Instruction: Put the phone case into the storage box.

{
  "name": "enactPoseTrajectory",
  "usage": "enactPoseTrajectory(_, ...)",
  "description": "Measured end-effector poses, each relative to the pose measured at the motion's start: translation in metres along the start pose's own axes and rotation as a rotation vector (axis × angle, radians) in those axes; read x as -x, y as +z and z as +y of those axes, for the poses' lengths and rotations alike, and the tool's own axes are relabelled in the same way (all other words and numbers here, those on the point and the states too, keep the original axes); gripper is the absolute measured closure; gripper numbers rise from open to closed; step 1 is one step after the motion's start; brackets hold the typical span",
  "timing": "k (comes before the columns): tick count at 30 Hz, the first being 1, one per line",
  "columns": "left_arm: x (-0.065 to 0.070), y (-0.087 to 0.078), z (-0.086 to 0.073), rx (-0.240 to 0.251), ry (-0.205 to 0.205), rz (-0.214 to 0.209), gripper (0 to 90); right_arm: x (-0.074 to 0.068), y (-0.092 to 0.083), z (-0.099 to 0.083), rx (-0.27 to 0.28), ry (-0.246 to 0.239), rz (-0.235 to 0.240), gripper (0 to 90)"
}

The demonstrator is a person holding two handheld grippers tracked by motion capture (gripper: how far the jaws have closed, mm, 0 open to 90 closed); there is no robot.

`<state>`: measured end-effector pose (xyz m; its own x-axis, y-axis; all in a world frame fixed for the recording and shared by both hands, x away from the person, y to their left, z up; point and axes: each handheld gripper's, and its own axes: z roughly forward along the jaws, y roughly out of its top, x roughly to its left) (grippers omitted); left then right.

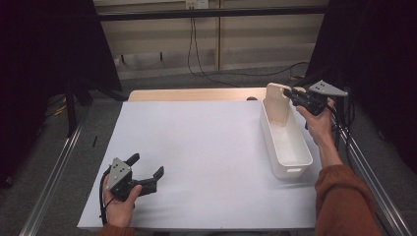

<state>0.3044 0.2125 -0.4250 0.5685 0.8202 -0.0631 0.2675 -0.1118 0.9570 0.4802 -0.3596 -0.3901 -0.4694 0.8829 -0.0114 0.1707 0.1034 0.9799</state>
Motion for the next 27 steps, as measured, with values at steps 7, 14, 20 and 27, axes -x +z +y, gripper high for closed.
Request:
enactPoseTrajectory(7, 0.001, 0.003, 0.000, -0.005, 0.004, -0.006, 3.6, 0.004, 0.006, -0.001, 0.012, 0.012, -0.001, 80.7)
enactPoseTrajectory(14, 0.002, 0.003, 0.000, -0.001, -0.001, -0.006, 3.6, 0.008, 0.013, 0.005, -0.022, -0.019, 0.003, 79.8)
enactPoseTrajectory(20, 0.002, 0.004, 0.000, -0.004, 0.005, -0.006, 3.6, 0.014, 0.016, 0.002, -0.038, -0.011, -0.014, 77.7)
enactPoseTrajectory(27, 0.002, 0.004, 0.000, -0.004, 0.006, -0.006, 3.7, 0.018, 0.021, 0.002, -0.053, -0.005, -0.021, 75.0)
